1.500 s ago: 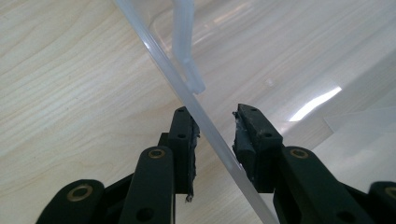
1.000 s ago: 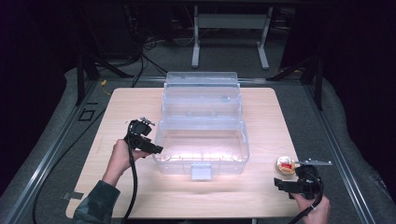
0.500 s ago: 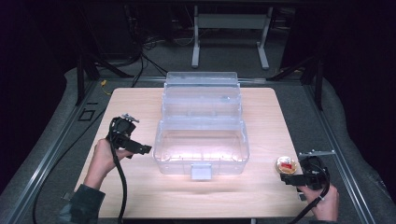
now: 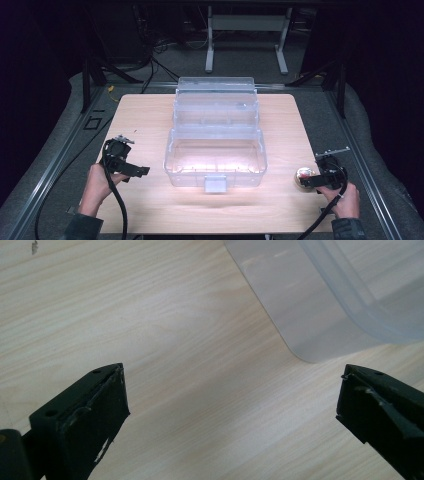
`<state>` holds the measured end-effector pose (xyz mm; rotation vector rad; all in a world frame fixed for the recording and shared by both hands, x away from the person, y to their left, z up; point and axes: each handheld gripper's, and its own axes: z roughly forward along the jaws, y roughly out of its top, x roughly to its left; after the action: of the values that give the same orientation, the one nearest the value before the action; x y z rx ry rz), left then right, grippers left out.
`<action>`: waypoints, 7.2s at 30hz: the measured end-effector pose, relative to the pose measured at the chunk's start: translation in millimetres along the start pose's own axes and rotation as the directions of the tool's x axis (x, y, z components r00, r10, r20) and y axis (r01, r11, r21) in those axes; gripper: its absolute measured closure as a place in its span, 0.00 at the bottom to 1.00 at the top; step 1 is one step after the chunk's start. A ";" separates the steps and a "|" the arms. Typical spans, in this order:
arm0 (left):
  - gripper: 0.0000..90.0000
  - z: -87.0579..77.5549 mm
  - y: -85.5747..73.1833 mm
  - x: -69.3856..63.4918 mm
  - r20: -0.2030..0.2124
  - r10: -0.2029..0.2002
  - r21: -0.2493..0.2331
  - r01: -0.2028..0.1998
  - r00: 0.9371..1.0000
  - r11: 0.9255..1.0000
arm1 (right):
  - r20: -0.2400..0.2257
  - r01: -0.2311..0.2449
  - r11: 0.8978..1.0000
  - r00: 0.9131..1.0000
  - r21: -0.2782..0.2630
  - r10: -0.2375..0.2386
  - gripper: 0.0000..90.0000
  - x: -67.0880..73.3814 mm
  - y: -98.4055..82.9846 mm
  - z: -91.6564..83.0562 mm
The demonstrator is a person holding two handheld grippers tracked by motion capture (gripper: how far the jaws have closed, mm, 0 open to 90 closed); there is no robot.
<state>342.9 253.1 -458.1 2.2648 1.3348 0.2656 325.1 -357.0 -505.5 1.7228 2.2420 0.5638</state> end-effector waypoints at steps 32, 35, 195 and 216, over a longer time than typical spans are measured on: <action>0.00 11.2 -27.5 13.7 0.001 -0.042 0.020 0.042 0.999 0.999 | 0.013 0.050 0.984 0.999 0.172 -0.053 0.18 2.5 26.8 42.1; 0.00 12.0 -28.4 14.6 0.005 -0.042 0.022 0.042 0.999 0.999 | 0.003 0.054 0.981 0.998 0.186 -0.055 0.22 2.7 27.3 43.6; 0.00 22.8 -28.9 14.7 0.011 0.007 0.022 -0.007 1.000 1.000 | -0.226 0.502 0.833 0.861 0.233 -0.456 0.22 173.7 131.6 22.2; 0.00 17.7 -25.1 15.2 0.007 0.005 0.023 -0.005 1.000 1.000 | -0.228 0.497 0.846 0.861 0.195 -0.454 0.15 174.0 130.6 11.9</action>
<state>338.5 270.6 -487.2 2.2862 1.3356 0.2448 397.0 -158.5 -451.7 1.1541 2.8363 0.3361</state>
